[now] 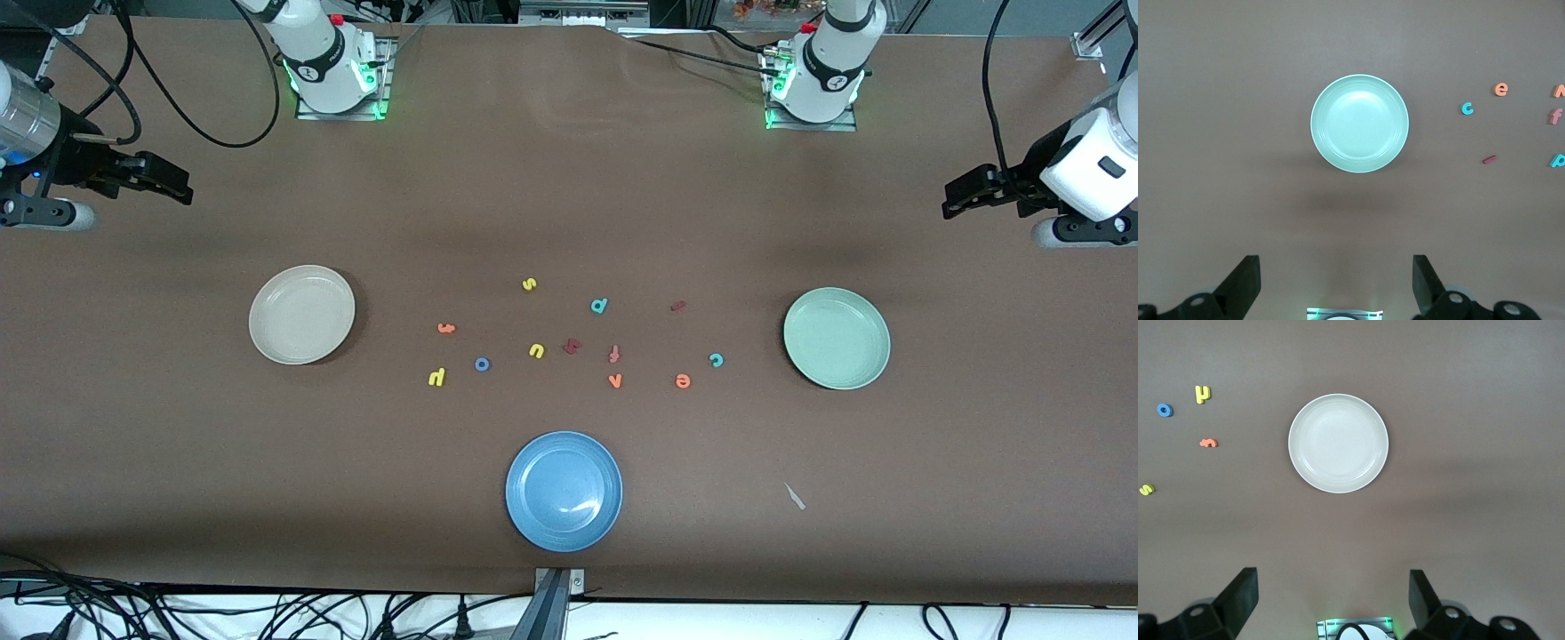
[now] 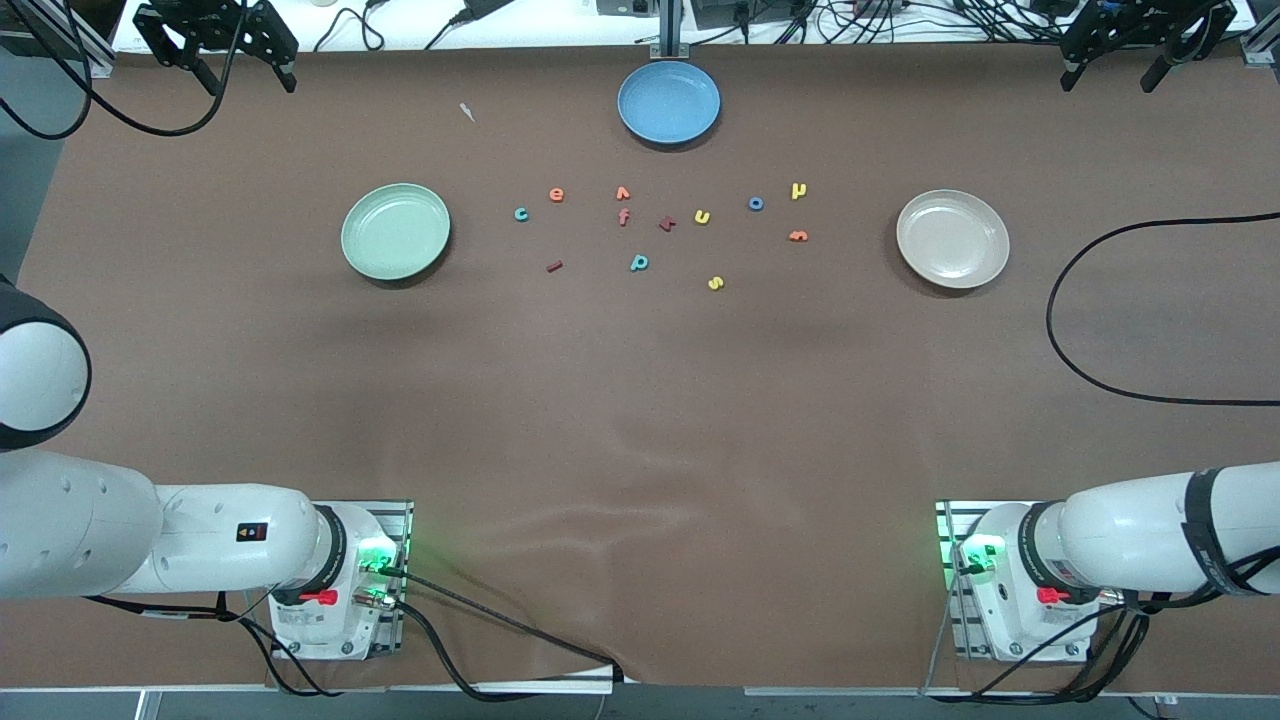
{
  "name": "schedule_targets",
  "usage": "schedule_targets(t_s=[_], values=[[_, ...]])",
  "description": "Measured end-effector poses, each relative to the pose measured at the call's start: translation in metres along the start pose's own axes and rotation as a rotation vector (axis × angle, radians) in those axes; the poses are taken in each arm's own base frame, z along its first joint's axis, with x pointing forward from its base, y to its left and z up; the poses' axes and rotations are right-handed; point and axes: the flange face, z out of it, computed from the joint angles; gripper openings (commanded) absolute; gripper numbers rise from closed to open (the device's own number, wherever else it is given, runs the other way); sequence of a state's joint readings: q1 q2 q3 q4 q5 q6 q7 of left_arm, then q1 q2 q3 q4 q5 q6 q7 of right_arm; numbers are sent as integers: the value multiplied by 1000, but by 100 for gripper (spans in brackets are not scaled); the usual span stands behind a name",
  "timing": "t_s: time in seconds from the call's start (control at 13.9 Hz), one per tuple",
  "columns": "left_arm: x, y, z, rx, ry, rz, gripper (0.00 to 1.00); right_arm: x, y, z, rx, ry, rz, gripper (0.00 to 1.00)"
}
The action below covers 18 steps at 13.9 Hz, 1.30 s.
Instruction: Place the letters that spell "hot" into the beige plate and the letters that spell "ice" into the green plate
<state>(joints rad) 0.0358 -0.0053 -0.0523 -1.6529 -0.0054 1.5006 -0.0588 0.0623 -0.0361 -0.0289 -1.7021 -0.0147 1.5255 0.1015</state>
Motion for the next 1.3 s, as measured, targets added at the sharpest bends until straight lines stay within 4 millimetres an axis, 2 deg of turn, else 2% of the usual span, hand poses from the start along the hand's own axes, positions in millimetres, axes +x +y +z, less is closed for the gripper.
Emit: schedule_targets(t_s=[0.36, 0.65, 1.3], values=[[0, -3, 0, -1, 0, -5, 100, 0, -1, 0, 0, 0, -2, 100], [-7, -26, -6, -6, -21, -27, 100, 0, -1, 0, 0, 0, -2, 100], [-14, -17, 3, -7, -93, 118, 100, 0, -1, 0, 0, -1, -2, 100]])
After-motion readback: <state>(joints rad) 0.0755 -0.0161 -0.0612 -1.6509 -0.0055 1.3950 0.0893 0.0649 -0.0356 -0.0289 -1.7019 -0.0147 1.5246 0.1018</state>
